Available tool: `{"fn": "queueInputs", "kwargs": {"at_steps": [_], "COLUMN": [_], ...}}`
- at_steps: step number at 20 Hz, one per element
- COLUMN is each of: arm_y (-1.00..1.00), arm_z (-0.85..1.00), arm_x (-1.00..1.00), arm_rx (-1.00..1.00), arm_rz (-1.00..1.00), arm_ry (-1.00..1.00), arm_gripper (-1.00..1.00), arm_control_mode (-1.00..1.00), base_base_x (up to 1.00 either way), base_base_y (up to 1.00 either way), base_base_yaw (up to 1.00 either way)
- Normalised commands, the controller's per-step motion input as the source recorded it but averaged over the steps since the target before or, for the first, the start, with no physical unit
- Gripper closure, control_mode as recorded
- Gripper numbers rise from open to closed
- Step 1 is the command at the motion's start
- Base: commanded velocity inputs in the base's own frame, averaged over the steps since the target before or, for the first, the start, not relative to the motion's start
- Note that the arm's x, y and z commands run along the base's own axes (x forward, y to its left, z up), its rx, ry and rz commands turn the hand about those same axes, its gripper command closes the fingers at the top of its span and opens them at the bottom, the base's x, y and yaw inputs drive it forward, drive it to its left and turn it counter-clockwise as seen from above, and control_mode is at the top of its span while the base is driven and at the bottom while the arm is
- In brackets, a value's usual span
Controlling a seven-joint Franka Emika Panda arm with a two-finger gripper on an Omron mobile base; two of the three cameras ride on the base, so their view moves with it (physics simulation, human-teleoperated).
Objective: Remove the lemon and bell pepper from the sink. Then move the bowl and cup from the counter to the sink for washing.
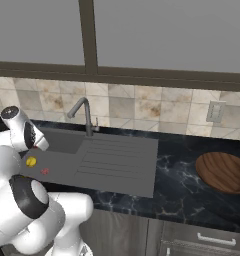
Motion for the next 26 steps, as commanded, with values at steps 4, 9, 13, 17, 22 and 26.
{"fn": "queueInputs", "kwargs": {"at_steps": [4,9,13,17,22,26], "arm_y": [0.00,0.05,0.14,0.18,0.25,0.31], "arm_z": [0.55,0.49,0.42,0.26,0.16,0.09], "arm_x": [-0.34,-0.33,-0.29,-0.17,-0.03,0.02], "arm_rx": [0.00,0.00,0.03,0.01,0.01,0.01], "arm_rz": [0.10,0.09,0.10,0.06,0.07,0.07], "arm_ry": [0.00,0.00,0.00,0.00,0.00,0.00], "arm_gripper": [1.00,1.00,1.00,1.00,1.00,1.00], "arm_control_mode": [-1.00,-1.00,-1.00,-1.00,-1.00,-1.00], "base_base_x": [0.00,0.00,0.00,0.00,0.00,0.00], "base_base_y": [0.00,0.00,0.00,0.00,0.00,0.00], "base_base_yaw": [0.00,0.00,0.00,0.00,0.00,0.00]}}
